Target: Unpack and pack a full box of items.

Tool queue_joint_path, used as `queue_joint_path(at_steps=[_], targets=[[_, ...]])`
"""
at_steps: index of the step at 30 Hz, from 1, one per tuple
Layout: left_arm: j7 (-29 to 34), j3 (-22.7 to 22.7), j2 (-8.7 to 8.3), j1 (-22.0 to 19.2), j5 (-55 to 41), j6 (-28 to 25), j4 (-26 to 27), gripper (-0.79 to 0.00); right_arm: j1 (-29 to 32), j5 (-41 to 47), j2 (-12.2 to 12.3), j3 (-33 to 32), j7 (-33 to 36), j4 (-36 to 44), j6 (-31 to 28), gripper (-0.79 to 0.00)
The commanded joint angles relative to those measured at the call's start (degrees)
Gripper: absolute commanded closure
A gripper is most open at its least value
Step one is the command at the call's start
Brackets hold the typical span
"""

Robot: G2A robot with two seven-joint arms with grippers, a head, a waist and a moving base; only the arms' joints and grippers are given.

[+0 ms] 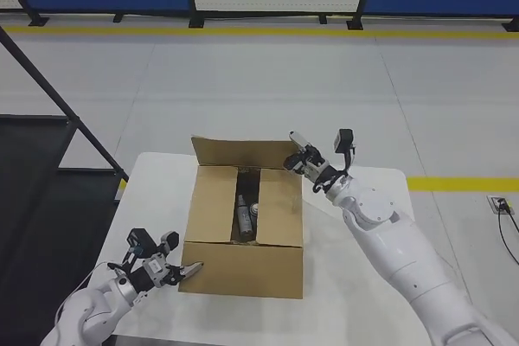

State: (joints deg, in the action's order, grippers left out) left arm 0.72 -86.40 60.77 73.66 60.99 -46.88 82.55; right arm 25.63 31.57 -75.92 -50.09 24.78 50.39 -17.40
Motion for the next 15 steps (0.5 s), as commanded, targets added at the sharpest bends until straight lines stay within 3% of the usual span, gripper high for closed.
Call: queue_joint_path(at_steps=[1, 5, 15], targets=[[0.23, 0.36, 0.00, -0.24, 0.12, 0.27, -0.17, -0.785, -0.06, -1.06, -0.26, -0.12, -2.24, 0.26, 1.04, -0.785], [0.33, 0.68, -0.05, -0.41, 0.60, 0.70, -0.26, -0.785, -2.12, -0.16, -2.11, 1.24, -6.88, -1.36, 2.74, -0.785], [-1.53, 0.39, -0.15, 0.07, 0.25, 2.32, 0.23, -0.785, -11.31, -0.21, -9.35, 7.53, -15.08, -17.71, 6.03, -0.785]])
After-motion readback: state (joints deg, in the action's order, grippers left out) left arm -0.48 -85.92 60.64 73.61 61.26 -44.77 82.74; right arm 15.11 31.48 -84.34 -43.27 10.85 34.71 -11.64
